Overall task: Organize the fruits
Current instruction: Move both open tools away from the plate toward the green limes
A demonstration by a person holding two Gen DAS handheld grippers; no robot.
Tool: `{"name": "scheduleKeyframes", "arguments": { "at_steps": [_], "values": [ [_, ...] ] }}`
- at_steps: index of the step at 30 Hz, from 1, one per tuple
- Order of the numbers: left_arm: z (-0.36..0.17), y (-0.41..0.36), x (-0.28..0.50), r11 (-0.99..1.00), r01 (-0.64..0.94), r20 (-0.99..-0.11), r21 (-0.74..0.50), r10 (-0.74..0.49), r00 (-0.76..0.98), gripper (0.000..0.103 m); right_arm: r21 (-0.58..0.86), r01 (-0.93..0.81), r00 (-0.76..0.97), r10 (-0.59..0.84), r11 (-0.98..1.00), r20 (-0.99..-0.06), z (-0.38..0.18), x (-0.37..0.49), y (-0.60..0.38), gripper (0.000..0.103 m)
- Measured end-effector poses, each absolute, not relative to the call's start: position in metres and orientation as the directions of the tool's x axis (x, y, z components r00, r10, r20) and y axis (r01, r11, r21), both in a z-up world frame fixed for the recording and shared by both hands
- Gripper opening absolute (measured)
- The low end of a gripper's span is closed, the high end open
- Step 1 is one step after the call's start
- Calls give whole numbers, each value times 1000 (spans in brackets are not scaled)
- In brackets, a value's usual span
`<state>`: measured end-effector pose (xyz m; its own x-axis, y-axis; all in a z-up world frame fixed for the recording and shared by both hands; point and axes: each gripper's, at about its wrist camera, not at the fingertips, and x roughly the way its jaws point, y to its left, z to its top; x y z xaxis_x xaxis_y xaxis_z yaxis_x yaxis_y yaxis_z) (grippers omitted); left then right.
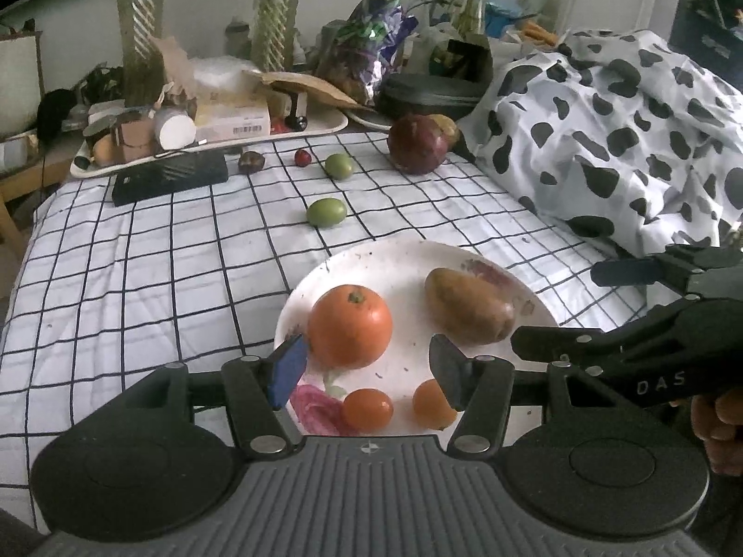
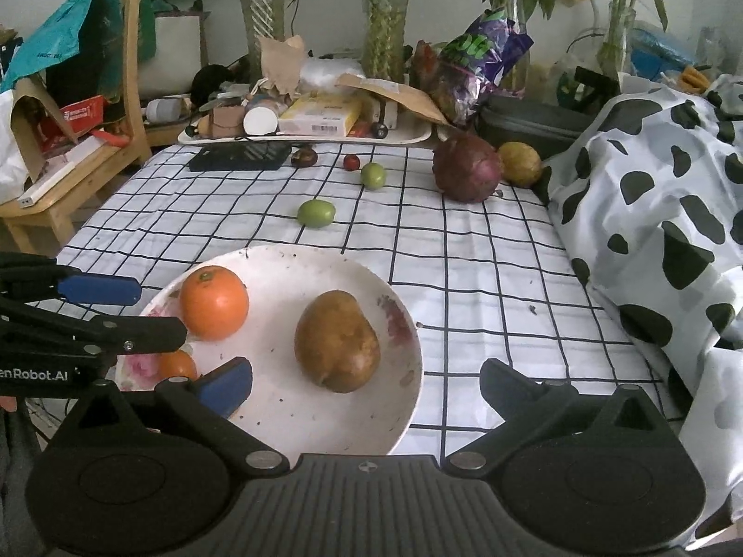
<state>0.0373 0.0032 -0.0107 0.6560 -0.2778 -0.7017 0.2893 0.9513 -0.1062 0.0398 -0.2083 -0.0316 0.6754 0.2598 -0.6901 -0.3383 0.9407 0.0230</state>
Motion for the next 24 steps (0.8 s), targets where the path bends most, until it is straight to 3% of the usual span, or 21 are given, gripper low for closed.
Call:
{"name": "scheduleKeyframes", "arguments": {
  "at_steps": [24],
  "values": [
    [-5,7,61,948,308,-680,-87,-282,677,57,4,-262,724,199,965,-660,-29,62,-216,103]
  ]
}}
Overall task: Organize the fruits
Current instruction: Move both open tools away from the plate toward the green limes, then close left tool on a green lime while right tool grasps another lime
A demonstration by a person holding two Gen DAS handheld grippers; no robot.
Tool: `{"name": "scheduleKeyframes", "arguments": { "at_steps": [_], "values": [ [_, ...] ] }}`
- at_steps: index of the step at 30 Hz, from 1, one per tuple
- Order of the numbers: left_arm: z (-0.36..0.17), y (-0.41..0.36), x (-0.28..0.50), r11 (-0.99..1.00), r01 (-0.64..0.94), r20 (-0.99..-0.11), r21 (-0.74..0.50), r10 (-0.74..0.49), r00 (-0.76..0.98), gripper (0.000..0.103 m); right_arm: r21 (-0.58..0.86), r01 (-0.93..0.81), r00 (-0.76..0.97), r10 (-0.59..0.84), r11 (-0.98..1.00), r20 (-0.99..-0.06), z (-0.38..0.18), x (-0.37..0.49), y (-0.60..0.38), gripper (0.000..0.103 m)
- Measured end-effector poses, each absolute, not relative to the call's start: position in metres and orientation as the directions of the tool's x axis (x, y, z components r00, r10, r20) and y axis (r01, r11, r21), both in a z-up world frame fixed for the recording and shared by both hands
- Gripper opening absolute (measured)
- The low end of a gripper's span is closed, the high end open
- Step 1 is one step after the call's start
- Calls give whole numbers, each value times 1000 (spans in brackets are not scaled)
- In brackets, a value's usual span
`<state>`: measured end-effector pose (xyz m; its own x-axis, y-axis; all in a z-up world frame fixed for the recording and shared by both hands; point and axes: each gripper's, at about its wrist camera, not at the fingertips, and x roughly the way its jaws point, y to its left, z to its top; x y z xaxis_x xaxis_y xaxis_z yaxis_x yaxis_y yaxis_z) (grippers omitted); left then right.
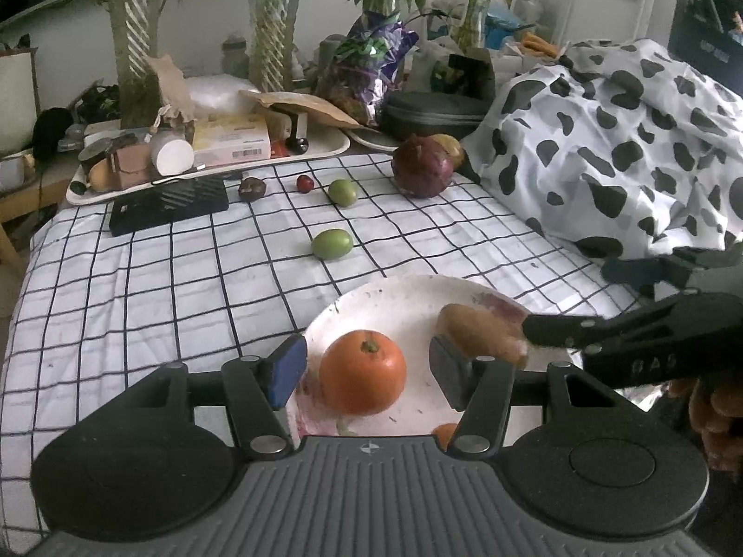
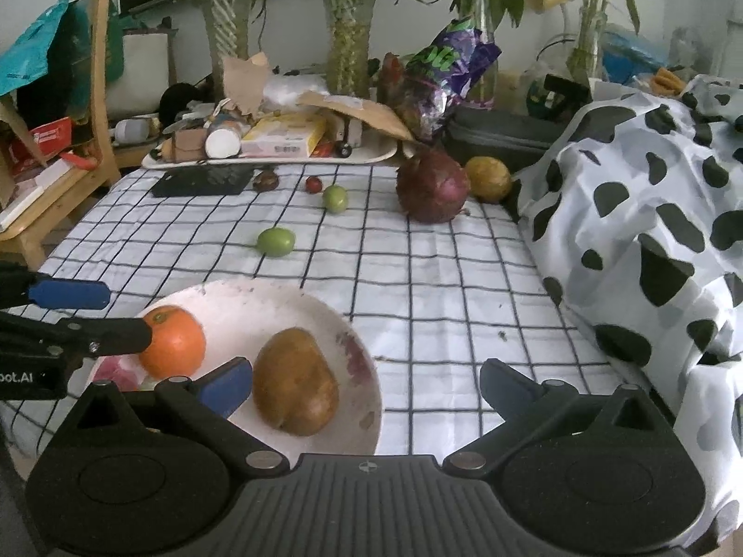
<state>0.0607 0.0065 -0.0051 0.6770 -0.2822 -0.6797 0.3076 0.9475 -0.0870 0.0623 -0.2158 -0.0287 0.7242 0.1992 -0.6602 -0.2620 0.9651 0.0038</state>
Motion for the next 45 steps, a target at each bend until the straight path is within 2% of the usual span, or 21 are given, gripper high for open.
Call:
{"name": "scheduleKeyframes", "arguments": {
  "at_steps": [22,45],
  "values": [
    [-20,19,138,944,324,-704,-65,-274,655,57,-34,-231,744,154,972,-650,-33,128,-221,103],
    [-49,-12,200,864,499,-750,69,-285,597,56,-69,-260,734,150,963,-663,-41,204,-211,103]
  ]
}}
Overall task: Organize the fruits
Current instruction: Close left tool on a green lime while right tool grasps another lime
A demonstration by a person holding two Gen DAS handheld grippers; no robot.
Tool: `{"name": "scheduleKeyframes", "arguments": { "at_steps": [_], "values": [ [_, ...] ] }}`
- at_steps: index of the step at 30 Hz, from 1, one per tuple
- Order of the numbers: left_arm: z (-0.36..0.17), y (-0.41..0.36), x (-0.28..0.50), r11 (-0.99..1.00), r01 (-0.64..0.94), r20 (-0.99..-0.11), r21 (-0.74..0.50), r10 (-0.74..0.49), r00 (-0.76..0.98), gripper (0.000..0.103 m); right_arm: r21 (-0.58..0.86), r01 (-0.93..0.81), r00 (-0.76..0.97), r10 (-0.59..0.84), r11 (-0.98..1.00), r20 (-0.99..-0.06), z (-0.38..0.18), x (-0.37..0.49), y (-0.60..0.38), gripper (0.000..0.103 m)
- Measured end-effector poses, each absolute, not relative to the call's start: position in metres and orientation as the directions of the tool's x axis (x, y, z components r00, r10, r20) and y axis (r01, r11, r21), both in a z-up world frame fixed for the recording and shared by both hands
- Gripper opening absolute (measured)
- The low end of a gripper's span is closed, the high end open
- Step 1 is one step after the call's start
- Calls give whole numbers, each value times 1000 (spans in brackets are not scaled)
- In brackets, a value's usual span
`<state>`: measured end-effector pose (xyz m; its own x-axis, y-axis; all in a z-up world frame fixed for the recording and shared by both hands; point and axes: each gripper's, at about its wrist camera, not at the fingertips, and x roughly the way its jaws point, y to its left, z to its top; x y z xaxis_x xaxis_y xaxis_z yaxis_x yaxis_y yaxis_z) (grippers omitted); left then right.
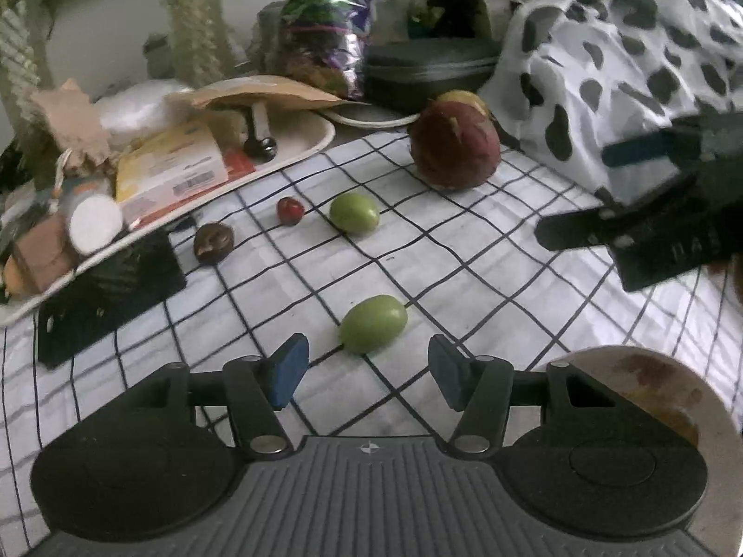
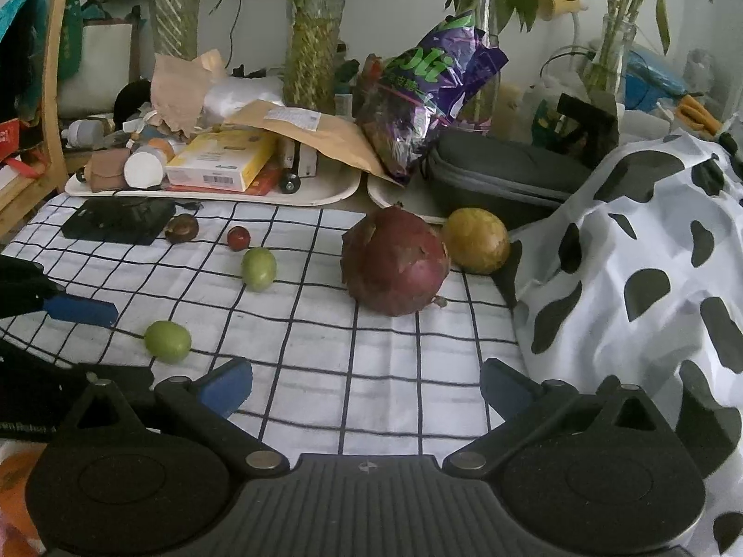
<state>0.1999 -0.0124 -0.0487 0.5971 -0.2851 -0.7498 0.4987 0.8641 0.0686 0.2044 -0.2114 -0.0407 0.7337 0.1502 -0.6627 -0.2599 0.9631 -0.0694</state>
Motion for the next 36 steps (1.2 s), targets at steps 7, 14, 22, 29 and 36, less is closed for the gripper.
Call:
{"name": "scheduleKeyframes", "arguments": {
  "at_steps": [7,14,22,29,36],
  "values": [
    [-60,-20,212,841,528,-760,117,-266,593,42,-84,-270,729,147,959,-669,-45,218,-210,103],
    [-62,-23,221,831,545,-752,110,-289,593,39,-90,-276,727,147,957,-671,-47,229,-207,103],
    [-64,-22,229,836,547,-764,35,-331,554,27,-101,-296,723,153,950,-674,-49,237,-201,103],
    [-45,-3,237,899,438,-742,0,-293,602,27,-74,-346,708,209,935,-675,-51,244,-191,103],
    [-32,18,246,941,337,-728,-21,-245,640,27,-11,-432,661,308,902,-684,-55,256,-169,89]
  ]
}}
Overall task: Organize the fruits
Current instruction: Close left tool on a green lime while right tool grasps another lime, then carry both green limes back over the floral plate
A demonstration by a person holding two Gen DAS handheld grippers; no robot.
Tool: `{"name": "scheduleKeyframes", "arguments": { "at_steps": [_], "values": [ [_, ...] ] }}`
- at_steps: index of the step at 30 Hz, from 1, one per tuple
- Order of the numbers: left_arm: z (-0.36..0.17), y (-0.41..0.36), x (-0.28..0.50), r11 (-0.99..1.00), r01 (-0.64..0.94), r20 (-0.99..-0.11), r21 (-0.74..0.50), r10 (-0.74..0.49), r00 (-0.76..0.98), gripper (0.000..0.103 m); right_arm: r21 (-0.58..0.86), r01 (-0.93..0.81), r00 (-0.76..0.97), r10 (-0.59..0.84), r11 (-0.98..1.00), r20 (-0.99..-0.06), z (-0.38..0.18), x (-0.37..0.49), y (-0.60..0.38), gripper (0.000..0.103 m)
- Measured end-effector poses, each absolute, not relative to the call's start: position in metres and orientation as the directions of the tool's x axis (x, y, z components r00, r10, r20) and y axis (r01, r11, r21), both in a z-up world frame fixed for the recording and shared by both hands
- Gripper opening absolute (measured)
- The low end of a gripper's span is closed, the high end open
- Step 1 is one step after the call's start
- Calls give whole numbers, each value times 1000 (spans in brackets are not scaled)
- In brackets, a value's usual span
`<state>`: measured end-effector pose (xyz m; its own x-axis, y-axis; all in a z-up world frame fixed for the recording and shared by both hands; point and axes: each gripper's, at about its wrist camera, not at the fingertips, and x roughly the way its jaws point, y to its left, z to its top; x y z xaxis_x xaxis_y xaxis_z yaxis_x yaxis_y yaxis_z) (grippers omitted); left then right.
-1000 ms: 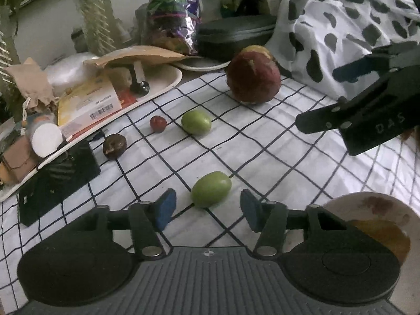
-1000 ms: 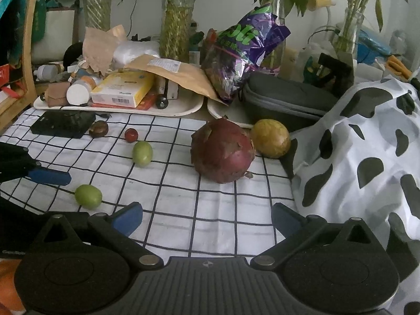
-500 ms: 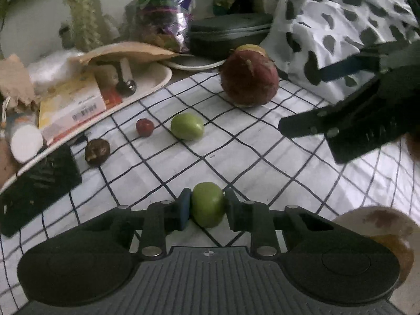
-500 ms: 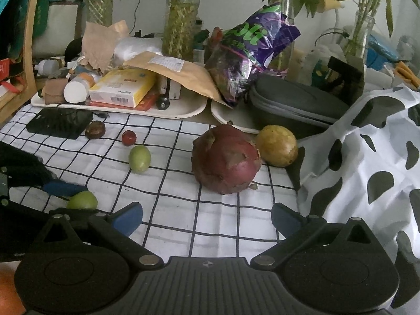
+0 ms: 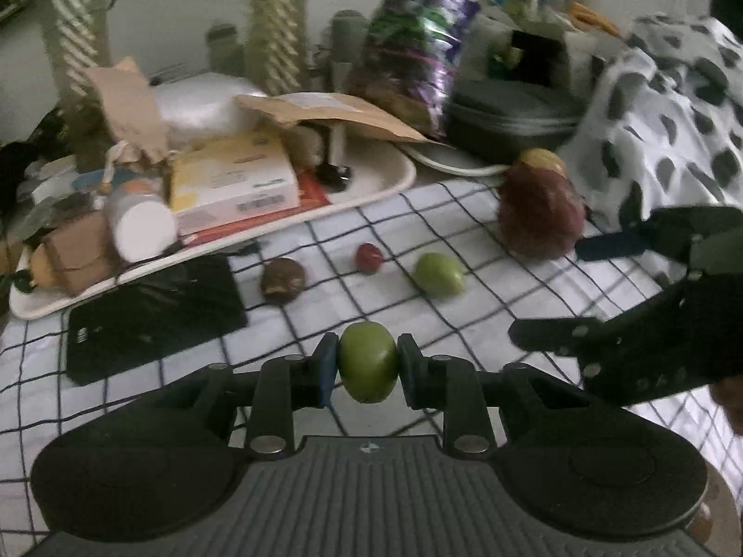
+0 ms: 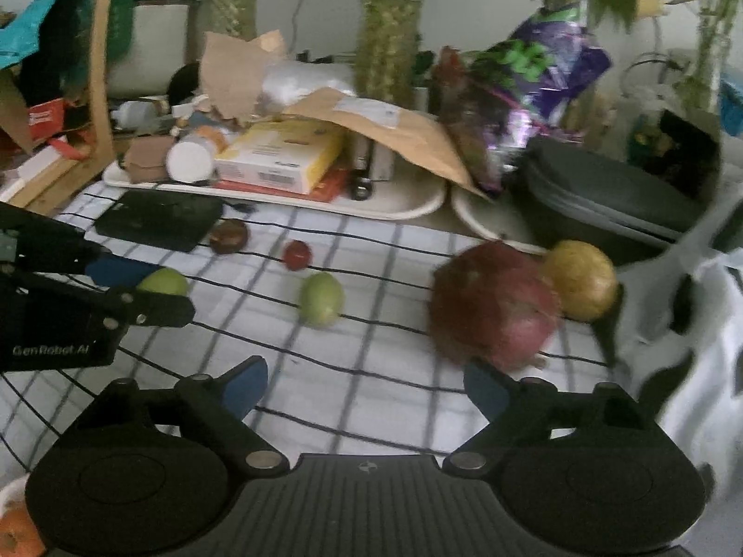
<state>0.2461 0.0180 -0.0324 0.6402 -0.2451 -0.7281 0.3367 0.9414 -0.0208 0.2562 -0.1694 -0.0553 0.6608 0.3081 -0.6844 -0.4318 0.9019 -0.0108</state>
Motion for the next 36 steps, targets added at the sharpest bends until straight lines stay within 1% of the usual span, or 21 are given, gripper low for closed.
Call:
{"name": "scheduleKeyframes", "arguments": {
  "at_steps": [8,10,15,18,20,22,23,26,27,36],
  "values": [
    [-25,28,248,947,317,-718,-44,-251,650,27,19,-472,635,355,881,-686,-62,279,-147,70],
    [-25,29,248,947,317,-719,-48,-253,648,27,22,-472,632,356,881,-688,-65,285,-143,62],
    [-25,32,250,950,308,-719,-57,-253,647,27,34,-468,627,359,883,-692,-70,300,-136,55],
    [-25,34,251,951,302,-720,-61,-252,647,27,32,-473,630,364,880,-686,-73,304,-132,53],
    [-25,34,251,952,300,-720,-64,-252,647,27,19,-478,632,359,878,-687,-76,307,-128,51],
    [-26,34,251,951,302,-721,-64,-253,646,27,15,-478,626,352,878,-696,-80,311,-126,45],
    [-26,34,251,951,303,-722,-64,-253,644,27,12,-474,625,346,881,-699,-81,312,-125,44],
    [-26,34,251,950,306,-722,-63,-255,643,27,19,-463,632,345,886,-694,-82,314,-127,32],
    [-26,34,250,950,307,-722,-63,-256,643,27,26,-462,632,350,886,-691,-81,314,-128,30],
    [-24,33,247,948,310,-719,-67,-261,644,27,53,-435,657,357,899,-663,-63,304,-145,29]
  ]
}}
